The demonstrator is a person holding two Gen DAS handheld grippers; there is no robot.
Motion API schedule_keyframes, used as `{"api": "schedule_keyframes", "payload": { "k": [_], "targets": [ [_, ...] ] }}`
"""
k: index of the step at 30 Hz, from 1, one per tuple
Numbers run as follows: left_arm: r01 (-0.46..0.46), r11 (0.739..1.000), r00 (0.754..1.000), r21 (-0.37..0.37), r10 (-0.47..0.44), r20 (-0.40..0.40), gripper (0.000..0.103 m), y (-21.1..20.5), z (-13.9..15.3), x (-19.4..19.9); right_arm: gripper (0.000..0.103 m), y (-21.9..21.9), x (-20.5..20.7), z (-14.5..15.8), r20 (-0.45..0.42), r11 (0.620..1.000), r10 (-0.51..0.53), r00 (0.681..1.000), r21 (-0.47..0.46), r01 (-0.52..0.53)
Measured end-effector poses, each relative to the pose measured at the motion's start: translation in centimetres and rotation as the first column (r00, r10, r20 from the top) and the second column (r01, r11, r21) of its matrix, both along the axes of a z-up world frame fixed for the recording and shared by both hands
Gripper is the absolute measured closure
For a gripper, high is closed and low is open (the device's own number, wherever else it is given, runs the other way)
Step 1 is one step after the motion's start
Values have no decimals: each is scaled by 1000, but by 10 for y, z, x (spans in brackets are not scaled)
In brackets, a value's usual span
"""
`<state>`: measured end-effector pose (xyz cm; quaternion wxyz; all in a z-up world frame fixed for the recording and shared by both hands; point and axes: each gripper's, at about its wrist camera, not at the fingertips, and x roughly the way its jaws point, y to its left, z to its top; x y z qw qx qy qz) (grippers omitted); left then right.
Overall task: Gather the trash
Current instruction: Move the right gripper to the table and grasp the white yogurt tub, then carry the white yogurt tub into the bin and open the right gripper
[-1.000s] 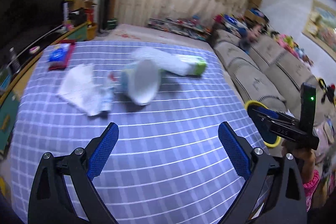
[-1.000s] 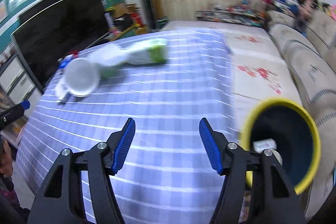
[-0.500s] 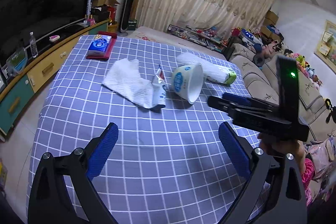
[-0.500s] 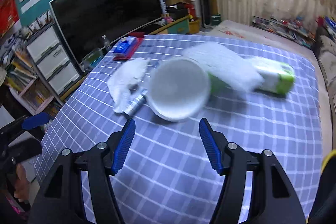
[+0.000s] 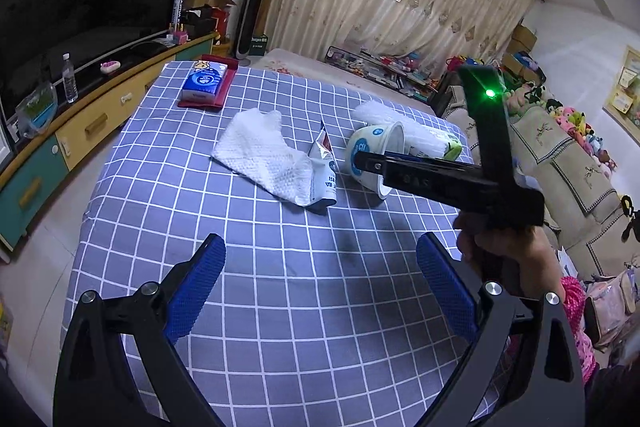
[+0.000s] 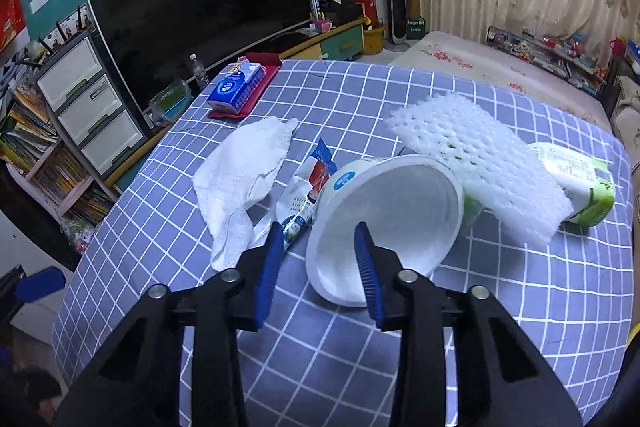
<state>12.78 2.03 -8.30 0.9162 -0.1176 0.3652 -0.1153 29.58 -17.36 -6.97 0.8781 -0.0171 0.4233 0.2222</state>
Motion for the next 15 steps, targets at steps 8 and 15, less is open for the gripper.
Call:
{"api": "schedule_keyframes", "payload": {
  "k": [8,15],
  "targets": [
    [10,1000,1000,2,-10,-6,8,-6,-2,1,97,3,2,-8,-27,1000,25,999,-1,-25],
    [20,1000,1000,2,-20,-7,8,-10,-4,2,98,-7,-26,0,-19,998,44,999,33,-44]
  ]
}}
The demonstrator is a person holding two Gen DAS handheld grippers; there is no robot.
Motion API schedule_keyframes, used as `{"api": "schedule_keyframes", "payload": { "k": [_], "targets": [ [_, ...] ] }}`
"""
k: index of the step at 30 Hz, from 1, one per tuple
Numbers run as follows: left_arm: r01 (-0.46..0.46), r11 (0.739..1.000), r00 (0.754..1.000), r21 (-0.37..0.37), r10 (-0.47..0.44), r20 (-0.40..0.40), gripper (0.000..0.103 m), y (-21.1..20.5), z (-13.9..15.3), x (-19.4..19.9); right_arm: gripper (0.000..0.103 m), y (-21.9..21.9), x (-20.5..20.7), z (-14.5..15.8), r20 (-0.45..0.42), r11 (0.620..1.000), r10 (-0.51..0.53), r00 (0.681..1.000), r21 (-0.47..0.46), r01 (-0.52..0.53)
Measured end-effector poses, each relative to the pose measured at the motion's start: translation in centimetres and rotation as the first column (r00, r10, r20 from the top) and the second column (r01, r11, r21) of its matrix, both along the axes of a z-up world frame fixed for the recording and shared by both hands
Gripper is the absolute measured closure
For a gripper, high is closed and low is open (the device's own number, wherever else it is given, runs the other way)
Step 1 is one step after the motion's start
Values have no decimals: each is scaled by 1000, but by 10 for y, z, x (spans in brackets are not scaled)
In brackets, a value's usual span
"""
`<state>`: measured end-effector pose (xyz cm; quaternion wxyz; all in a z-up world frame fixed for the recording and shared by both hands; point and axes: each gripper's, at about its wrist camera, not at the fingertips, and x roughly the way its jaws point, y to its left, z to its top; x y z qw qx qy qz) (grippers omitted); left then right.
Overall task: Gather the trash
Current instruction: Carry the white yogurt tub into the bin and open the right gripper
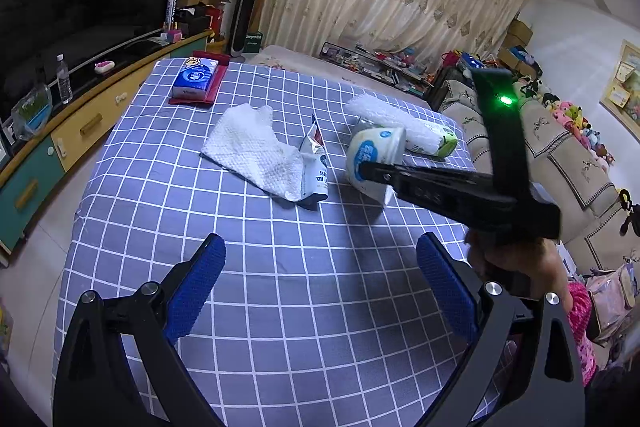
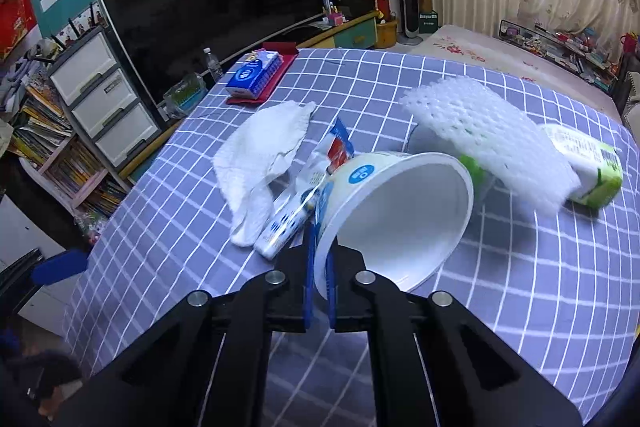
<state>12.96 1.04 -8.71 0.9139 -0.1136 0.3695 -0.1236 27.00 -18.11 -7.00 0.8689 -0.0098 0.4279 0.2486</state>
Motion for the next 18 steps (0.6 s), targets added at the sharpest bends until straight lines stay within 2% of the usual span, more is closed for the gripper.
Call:
{"api": "schedule_keyframes", "payload": {
  "k": [8,14,18],
  "targets": [
    [20,1000,1000,6,-20,0,8,-8,-2,1,98,-37,-47,14,19,998,-22,1000,51,21],
    [38,999,999,16,-38,-1,8,-19,-2,2,98,-77,-80,31,66,995,-83,994,66,78],
    [52,998,999,20,-52,-2,8,-27,-2,3,98,-118,-97,43,110,985,-168,980,54,163]
  ]
}}
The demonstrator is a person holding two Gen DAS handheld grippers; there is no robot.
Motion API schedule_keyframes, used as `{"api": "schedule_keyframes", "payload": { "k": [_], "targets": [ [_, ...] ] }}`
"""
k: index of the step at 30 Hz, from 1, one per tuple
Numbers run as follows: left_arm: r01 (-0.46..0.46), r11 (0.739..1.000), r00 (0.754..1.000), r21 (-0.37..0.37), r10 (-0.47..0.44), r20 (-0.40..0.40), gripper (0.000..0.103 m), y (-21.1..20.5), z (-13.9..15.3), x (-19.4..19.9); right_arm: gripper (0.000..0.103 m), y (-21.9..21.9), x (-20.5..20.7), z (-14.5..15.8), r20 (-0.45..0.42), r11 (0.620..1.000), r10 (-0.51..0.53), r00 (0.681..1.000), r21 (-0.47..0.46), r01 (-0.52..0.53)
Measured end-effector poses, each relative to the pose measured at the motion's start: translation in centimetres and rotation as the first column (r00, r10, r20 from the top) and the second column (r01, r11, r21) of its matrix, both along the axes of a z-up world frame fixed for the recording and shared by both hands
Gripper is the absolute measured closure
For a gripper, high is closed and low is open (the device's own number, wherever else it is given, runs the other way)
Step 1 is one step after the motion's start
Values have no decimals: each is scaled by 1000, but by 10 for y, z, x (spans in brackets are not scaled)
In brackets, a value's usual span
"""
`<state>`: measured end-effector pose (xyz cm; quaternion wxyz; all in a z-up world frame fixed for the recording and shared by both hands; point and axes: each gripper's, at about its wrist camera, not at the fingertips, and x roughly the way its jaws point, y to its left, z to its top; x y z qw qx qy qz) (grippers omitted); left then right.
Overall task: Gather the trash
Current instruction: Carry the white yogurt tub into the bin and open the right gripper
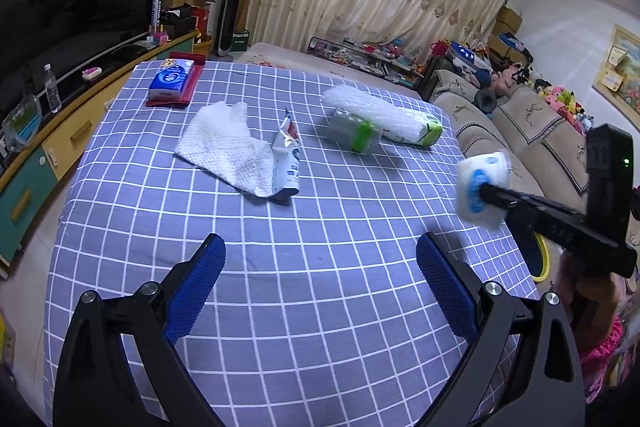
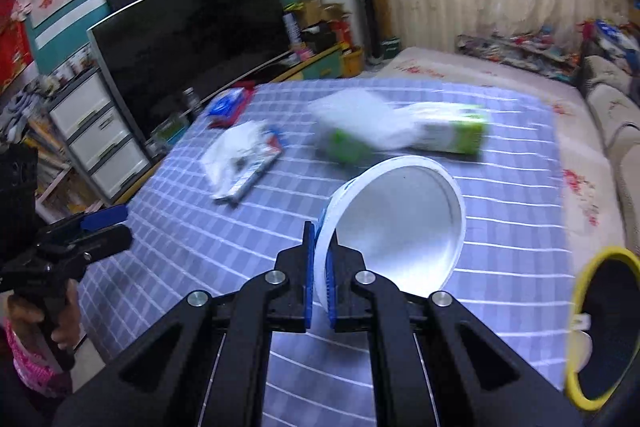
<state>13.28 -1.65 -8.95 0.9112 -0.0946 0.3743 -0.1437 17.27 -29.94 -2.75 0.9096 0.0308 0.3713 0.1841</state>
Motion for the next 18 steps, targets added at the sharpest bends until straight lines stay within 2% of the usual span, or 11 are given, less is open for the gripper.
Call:
{"api": "schedule_keyframes", "payload": {
  "k": [3,6,12,18],
  "targets": [
    [13,1000,1000,1,-13,-2,8,-8,-1,1,98,-42,-7,1,9,995,-103,995,-10,103],
    [25,1000,1000,6,-25,-4,8,-16,-1,2,98,-92,-11,-7,-9,973,-229,973,-20,229],
    [45,999,999,19,-45,-15,8,-34,-2,9,98,-185,-11,-45,-99,900,-436,895,-67,431],
    [62,998,997,32,-61,-37,8,-50,-6,18,98,-241,-6,-89,-189,850,-526,829,-103,516]
  ]
}}
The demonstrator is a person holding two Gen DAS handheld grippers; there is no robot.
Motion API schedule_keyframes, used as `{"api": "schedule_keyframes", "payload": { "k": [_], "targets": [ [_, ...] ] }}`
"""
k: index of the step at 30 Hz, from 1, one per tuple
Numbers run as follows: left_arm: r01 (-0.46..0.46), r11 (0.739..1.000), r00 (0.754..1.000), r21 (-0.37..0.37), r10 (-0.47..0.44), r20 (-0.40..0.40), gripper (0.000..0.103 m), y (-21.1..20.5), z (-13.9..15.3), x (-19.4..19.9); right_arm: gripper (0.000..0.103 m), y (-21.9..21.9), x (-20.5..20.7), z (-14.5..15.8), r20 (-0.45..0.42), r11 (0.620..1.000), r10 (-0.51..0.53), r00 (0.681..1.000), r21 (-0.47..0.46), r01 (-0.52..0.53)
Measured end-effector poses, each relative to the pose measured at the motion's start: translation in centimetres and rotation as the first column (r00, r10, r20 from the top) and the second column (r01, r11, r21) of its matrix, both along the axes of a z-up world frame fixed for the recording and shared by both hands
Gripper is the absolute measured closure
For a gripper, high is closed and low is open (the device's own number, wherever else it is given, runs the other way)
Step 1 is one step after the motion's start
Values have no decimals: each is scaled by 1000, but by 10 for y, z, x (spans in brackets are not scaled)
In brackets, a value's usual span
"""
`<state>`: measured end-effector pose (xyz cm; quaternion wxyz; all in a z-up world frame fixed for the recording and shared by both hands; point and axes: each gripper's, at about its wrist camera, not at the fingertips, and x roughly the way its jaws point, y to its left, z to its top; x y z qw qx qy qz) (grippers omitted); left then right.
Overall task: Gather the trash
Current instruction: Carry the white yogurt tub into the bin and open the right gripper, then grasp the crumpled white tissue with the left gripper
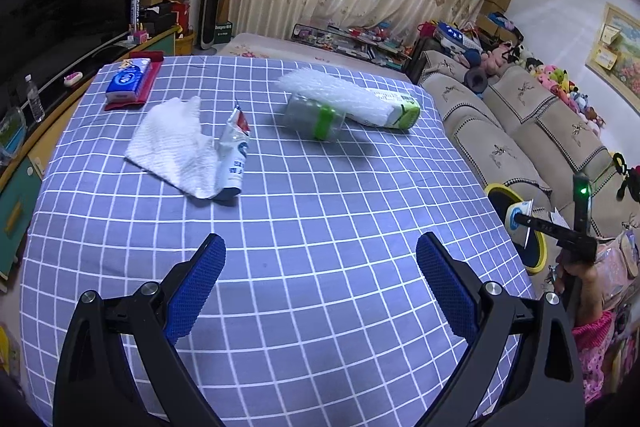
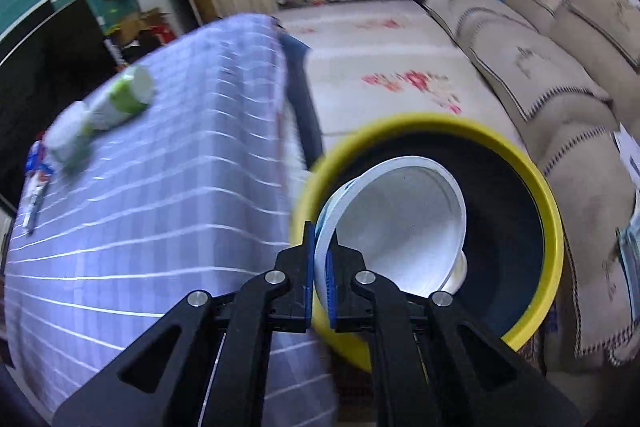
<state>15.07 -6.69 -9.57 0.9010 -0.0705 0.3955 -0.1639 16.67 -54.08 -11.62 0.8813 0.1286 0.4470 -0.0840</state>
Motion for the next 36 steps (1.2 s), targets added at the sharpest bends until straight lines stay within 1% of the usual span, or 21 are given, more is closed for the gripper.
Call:
{"api": "schedule_keyframes", "payload": {
  "k": [6,9,11,12,13,16,21,24,31,34,36],
  "targets": [
    [-7,1000,1000,21,8,-12,8,-7,-3,8,98,-27,5,-29,-59,999,-44,997,16,45],
    [-9,1000,1000,27,9,-17,8,-9,-4,10,95,-32,7,-38,-85,998,-59,995,10,60],
    [-7,999,1000,31,8,-20,8,-10,-5,11,88,-35,7,-40,-91,997,-71,993,4,72],
    [-7,999,1000,34,8,-21,8,-10,-6,12,79,-36,7,-41,-93,997,-74,993,6,75],
    [-6,999,1000,36,7,-22,8,-11,-6,13,77,-36,6,-41,-91,997,-79,993,1,79],
    [-6,999,1000,37,7,-23,8,-11,-8,15,77,-35,5,-37,-85,996,-84,993,-25,82],
    [-13,999,1000,51,14,-23,8,-9,-10,19,76,-29,5,-28,-68,997,-76,995,-37,73],
    [-26,998,999,57,27,-17,8,-2,-10,25,76,-25,5,-23,-60,997,-68,996,-40,66],
    [-81,991,996,105,83,-15,8,27,-13,61,75,-17,7,-14,-47,998,-51,998,-51,49],
    [-97,989,995,109,100,-23,8,42,-16,83,74,-15,7,-13,-46,998,-46,998,-54,43],
    [-123,984,991,126,128,-29,8,52,-19,100,73,-13,8,-12,-46,998,-42,998,-56,40]
  ]
}}
